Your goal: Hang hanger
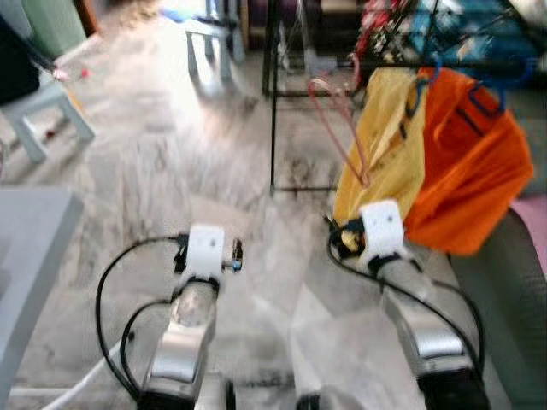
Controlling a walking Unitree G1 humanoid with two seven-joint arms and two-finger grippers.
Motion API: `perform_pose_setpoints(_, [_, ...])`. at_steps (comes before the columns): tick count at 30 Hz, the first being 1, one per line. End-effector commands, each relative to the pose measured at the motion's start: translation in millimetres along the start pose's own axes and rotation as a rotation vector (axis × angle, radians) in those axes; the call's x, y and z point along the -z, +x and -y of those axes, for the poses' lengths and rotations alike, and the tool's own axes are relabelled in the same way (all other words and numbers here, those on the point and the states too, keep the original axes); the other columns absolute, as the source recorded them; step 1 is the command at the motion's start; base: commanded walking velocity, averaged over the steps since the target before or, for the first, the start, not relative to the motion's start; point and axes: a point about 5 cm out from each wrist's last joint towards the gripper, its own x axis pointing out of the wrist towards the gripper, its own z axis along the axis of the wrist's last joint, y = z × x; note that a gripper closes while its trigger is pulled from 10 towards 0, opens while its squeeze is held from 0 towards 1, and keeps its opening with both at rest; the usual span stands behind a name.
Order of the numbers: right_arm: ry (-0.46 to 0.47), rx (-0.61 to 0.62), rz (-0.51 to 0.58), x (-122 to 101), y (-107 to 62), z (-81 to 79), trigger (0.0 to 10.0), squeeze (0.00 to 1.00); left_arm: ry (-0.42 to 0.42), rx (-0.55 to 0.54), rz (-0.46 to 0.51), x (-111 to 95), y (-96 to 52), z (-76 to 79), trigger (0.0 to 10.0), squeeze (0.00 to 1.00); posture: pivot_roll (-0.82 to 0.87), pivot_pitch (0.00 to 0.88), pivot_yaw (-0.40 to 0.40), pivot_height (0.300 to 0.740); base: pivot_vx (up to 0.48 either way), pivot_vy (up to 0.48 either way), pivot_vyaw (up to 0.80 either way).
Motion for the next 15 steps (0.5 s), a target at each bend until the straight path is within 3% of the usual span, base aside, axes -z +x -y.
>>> perform_pose_setpoints(1, [0.003, -0.019, 0.007, -4.2, 1.3, -3.2, 10.0, 0.39, -0.02, -0.005, 0.0, 2.2, -1.5, -4.0, 10.0, 0.0, -0.01, 0.203, -0.054, 0.74, 0.0, 0.0, 0.0])
perform_pose_setpoints(2, [0.003, -0.019, 0.007, -4.2, 1.3, -3.2, 10.0, 0.39, -0.02, -0.005, 0.0, 2.2, -1.5, -4.0, 10.0, 0.0, -0.01, 0.203, -0.054, 0.74, 0.0, 0.0, 0.0])
perform_pose_setpoints(3, [0.005, -0.026, 0.004, -4.1, 1.4, -4.3, 10.0, 0.0, -0.041, 0.005, 0.011, 0.1, -1.4, -5.4, 10.0, 0.0, -0.01, 0.203, -0.054, 0.74, 0.0, 0.0, 0.0])
perform_pose_setpoints(15, [0.005, -0.011, 0.001, -2.5, -1.9, 1.1, 10.0, 0.0, -0.05, 0.008, 0.043, -3.4, -3.8, -9.9, 10.0, 0.0, -0.02, 0.209, -0.055, 0.74, 0.0, 0.0, 0.0])
